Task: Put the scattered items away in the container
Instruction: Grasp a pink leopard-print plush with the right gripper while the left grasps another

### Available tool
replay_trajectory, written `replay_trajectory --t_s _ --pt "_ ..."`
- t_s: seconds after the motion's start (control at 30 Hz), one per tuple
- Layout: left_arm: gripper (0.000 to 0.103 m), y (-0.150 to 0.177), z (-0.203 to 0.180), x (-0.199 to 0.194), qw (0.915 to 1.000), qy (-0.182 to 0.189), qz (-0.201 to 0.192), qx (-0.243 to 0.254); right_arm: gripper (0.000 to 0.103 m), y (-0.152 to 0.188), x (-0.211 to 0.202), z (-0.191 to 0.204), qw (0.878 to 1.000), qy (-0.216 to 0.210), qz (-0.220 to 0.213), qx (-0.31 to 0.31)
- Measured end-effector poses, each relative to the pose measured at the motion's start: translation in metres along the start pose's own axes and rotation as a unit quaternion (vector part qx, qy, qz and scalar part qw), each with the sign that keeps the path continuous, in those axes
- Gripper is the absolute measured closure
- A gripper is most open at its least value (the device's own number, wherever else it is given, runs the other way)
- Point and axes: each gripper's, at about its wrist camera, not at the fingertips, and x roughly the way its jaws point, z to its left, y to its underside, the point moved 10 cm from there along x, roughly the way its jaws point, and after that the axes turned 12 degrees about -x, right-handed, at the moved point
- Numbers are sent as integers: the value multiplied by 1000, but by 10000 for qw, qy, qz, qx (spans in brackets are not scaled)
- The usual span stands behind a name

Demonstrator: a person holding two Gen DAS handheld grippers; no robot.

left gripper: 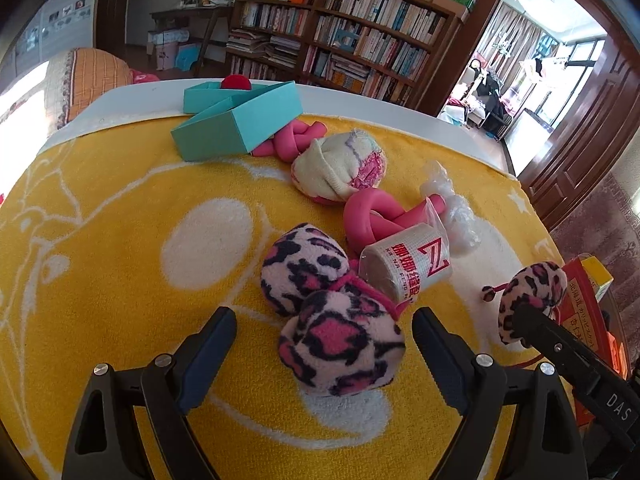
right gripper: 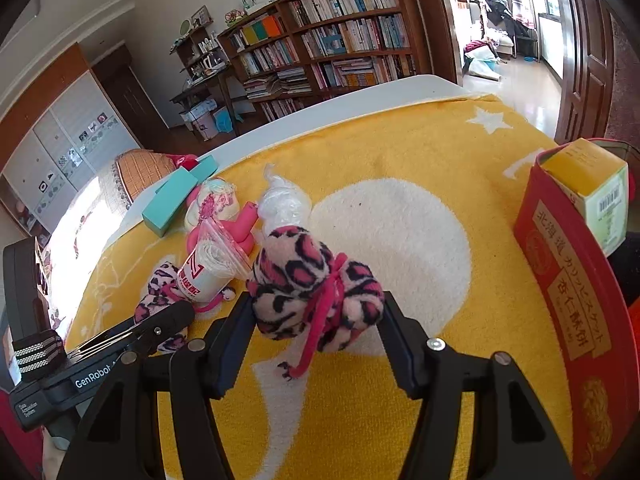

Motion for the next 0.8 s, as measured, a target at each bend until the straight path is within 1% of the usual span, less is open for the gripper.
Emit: replay_trajectory --t_s 0.17,0.23,0.3,0.33,0.37,0.5,0.57,0.67,0.8 --pt "12 -2 1 2 9999 -48 -51 92 38 -1 4 7 9999 -12 10 -105" --pt "15 -3 3 1 9999 -18 -76 64 38 0 4 8 9999 -1 11 -132" --pt "32 -5 5 0 9999 -26 -101 51 38 0 7 6 9999 8 22 -135" --pt "36 -5 6 0 9999 35 -87 48 38 0 7 5 9999 18 25 -133" --pt "42 -5 6 -1 9999 89 -71 40 38 0 7 5 9999 34 25 -133" --pt "52 -2 7 -9 9997 262 -27 -13 38 0 5 2 9996 209 -60 -194" --pt "55 -3 7 -17 9994 334 -85 -66 38 -2 3 1 9994 253 -120 -208" --pt "55 -8 8 -33 9986 444 -246 -131 38 -3 -1 0 9993 252 -198 -183" --pt "55 -17 13 -54 9960 691 -437 -368 38 -7 -5 0 9990 278 -298 -182"
